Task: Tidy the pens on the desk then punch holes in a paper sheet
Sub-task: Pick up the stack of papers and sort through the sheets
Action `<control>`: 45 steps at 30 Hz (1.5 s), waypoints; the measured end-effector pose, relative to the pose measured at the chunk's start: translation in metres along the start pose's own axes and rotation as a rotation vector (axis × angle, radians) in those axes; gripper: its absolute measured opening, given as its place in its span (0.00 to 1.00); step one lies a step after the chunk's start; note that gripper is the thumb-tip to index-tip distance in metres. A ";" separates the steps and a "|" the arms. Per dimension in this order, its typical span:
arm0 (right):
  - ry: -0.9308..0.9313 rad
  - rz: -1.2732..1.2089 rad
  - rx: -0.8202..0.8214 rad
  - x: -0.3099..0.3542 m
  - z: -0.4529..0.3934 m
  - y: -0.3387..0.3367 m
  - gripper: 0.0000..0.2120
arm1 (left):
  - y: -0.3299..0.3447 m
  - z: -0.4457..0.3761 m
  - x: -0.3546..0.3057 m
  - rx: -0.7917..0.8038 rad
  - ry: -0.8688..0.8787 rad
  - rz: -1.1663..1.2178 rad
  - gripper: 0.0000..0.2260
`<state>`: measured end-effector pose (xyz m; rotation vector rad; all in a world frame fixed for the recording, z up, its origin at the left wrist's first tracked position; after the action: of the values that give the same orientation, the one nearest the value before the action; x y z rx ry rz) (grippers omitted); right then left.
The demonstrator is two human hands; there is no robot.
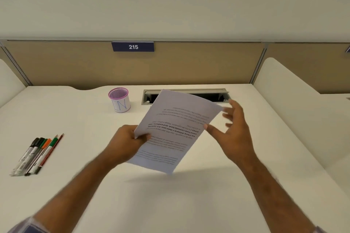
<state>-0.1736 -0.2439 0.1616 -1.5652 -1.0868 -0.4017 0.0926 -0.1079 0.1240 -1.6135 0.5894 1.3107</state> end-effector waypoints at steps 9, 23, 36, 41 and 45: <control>-0.250 0.077 0.321 0.062 -0.004 0.006 0.23 | -0.010 -0.009 -0.057 0.198 0.112 -0.381 0.14; 0.047 -0.256 0.278 0.009 -0.003 0.003 0.03 | -0.087 -0.007 -0.034 -0.208 0.199 -0.006 0.40; 0.192 -0.452 0.399 -0.017 0.004 0.021 0.11 | -0.035 0.005 0.031 0.129 -0.115 0.634 0.14; 0.211 -0.371 0.280 -0.029 0.002 0.024 0.05 | -0.027 0.007 0.028 0.033 -0.075 0.580 0.14; 0.168 -0.330 0.201 -0.032 0.004 0.026 0.05 | -0.026 0.006 0.027 -0.116 0.025 0.563 0.05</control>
<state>-0.1704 -0.2524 0.1213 -1.1556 -1.2161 -0.6157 0.1193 -0.0857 0.1087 -1.6187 1.0523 1.7568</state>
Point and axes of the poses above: each hand's wrist, its own z-axis away from the middle knuckle, its own y-axis out of the palm, x = y × z, the point moved 7 cm from there along -z, towards the middle knuckle, and after that the axes turned 14 degrees about z, right-handed, at the moved point
